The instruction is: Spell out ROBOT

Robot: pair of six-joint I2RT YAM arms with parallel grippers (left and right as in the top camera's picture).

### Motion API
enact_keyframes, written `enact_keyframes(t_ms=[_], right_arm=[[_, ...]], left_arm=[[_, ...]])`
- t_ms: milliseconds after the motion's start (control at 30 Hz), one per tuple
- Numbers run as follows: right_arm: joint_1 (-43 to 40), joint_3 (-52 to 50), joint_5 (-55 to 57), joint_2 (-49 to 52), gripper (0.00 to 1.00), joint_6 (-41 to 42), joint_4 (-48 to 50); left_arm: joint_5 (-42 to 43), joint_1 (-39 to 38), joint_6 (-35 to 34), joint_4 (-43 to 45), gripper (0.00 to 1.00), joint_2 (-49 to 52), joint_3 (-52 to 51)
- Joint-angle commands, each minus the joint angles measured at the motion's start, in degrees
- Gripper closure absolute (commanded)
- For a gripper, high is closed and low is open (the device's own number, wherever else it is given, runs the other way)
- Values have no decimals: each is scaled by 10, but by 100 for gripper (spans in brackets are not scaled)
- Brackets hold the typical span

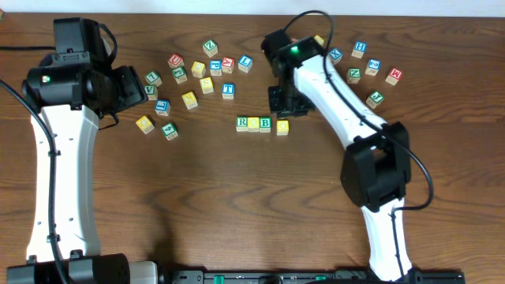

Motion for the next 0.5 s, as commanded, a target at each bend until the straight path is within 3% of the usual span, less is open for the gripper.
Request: enact_keyframes(t_ms=[0, 233, 467], right_arm=[[0, -3, 1, -13, 76, 4, -18], [0, -68, 11, -10, 87, 5, -5], [2, -125, 9, -10, 85, 5, 46]], left_arm=[[-1, 2, -5, 0, 32, 6, -7], [-1, 2, -5, 0, 32, 6, -7], [-1, 2, -5, 0, 32, 6, -7]])
